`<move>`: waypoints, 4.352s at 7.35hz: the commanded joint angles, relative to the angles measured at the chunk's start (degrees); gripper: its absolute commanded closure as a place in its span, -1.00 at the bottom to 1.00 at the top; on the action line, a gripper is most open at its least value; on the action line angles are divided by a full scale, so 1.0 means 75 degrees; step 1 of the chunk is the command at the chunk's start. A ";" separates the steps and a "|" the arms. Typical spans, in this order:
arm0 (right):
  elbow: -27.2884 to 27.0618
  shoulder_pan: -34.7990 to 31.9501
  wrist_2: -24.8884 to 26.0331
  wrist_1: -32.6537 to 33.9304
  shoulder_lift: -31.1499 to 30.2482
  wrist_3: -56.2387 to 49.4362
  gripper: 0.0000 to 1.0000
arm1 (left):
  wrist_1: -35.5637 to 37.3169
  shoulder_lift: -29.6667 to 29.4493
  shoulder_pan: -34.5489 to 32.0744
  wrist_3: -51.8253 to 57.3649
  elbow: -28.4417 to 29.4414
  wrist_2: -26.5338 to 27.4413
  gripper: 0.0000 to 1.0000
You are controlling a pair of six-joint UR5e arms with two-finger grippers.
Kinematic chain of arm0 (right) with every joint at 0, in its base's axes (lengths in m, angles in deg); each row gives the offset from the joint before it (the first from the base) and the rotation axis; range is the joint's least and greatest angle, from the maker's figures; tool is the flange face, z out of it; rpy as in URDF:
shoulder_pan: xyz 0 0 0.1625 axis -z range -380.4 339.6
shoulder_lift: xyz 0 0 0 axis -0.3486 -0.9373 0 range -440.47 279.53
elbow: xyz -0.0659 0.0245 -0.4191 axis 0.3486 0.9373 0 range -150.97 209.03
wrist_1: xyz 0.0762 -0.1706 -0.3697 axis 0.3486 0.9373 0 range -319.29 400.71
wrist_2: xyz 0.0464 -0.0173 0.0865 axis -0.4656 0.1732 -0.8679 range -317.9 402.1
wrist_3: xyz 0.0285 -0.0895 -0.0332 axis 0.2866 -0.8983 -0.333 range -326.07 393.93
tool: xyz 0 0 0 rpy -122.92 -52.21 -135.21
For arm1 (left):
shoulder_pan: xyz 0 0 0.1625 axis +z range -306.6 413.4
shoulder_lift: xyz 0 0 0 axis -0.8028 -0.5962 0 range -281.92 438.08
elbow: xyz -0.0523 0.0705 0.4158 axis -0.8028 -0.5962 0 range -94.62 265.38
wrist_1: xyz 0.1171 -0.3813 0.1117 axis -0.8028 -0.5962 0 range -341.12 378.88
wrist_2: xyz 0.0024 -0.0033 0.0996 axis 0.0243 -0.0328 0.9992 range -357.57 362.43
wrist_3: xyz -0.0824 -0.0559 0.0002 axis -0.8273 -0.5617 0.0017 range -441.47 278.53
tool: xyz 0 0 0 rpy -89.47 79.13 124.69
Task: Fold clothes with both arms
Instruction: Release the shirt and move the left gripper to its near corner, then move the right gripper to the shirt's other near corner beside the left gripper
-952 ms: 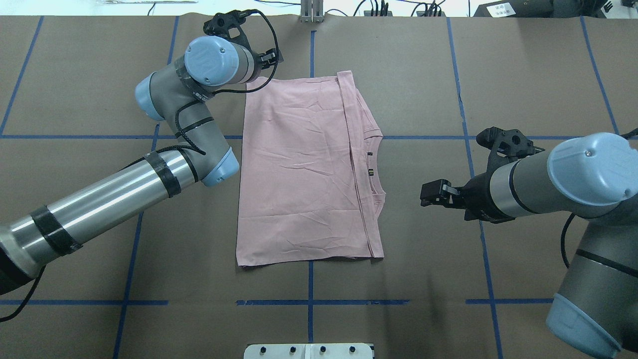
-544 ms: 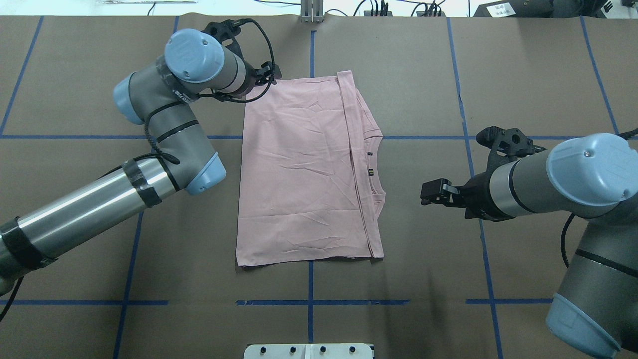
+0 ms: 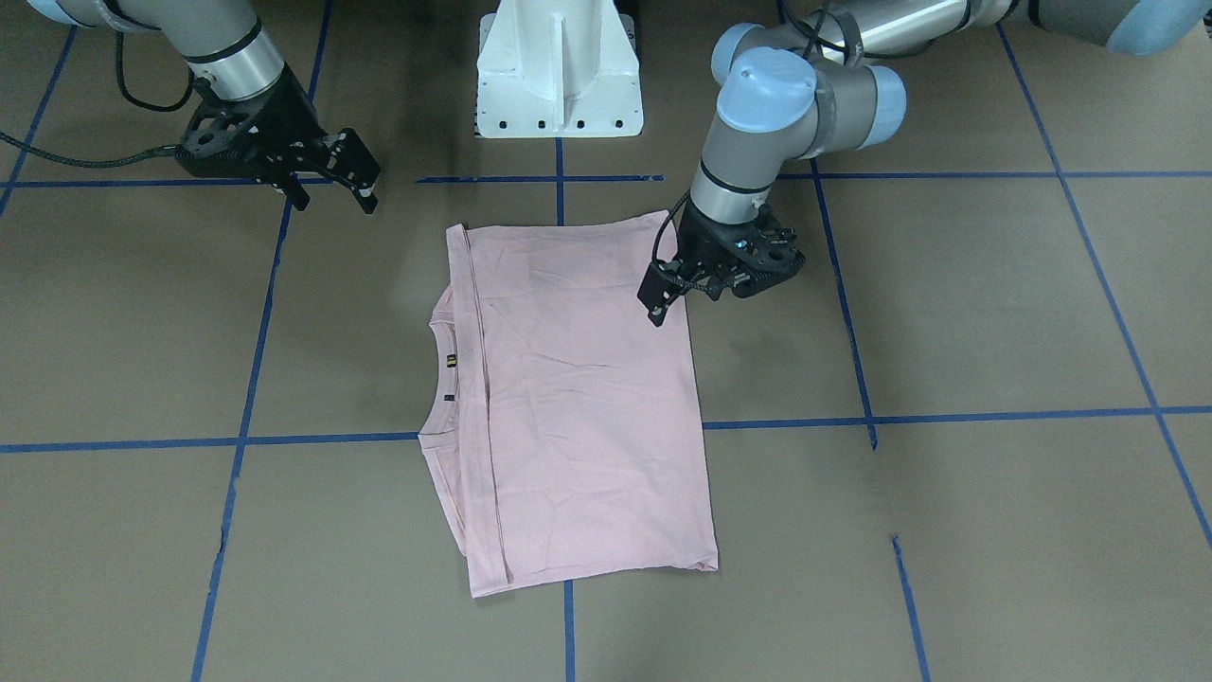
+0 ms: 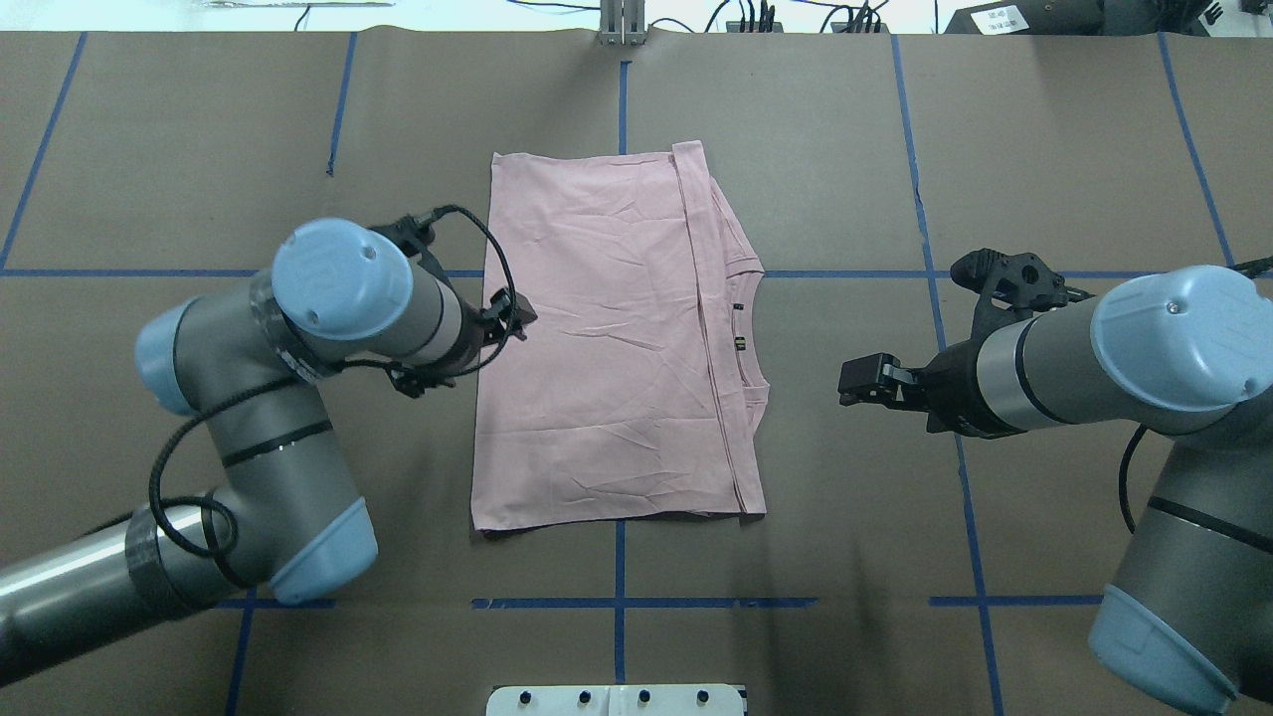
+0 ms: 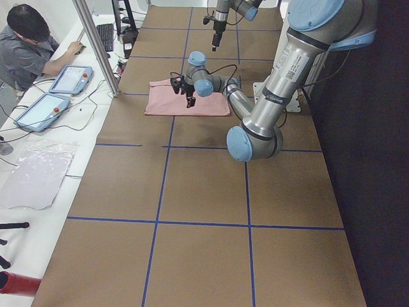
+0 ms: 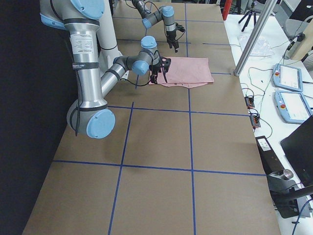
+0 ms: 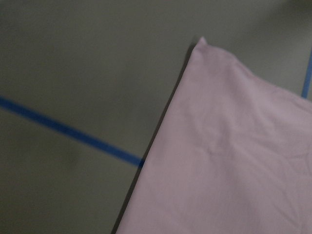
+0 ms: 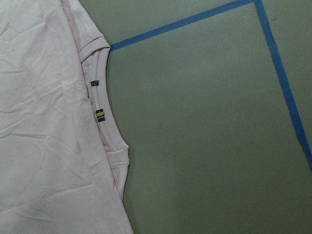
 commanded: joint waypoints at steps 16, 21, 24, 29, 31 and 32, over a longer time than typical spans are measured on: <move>-0.0006 -0.0023 0.0092 0.0011 0.0145 0.0000 -1.00 | 0.1177 0.0403 0.1950 -0.1726 -0.0729 0.0652 1.00; 0.0703 0.0244 0.0092 0.0151 0.0726 0.0175 -1.00 | 0.1660 0.0368 0.1975 -0.1575 -0.1270 0.0582 1.00; 0.1491 0.1017 0.0208 0.1650 0.2217 0.1193 -1.00 | 0.1649 0.0345 0.1940 -0.1563 -0.1258 0.0593 1.00; 0.2594 0.1805 0.0877 0.1664 0.2735 0.2086 -1.00 | 0.1613 0.0333 0.1916 -0.1164 -0.1258 0.0582 1.00; 0.3249 0.1805 0.0901 0.1652 0.3179 0.2086 -1.00 | 0.1613 0.0321 0.1916 -0.1164 -0.1270 0.0570 1.00; 0.3263 0.1816 0.0889 0.1664 0.3180 0.2132 -1.00 | 0.1613 0.0321 0.1916 -0.1164 -0.1258 0.0582 1.00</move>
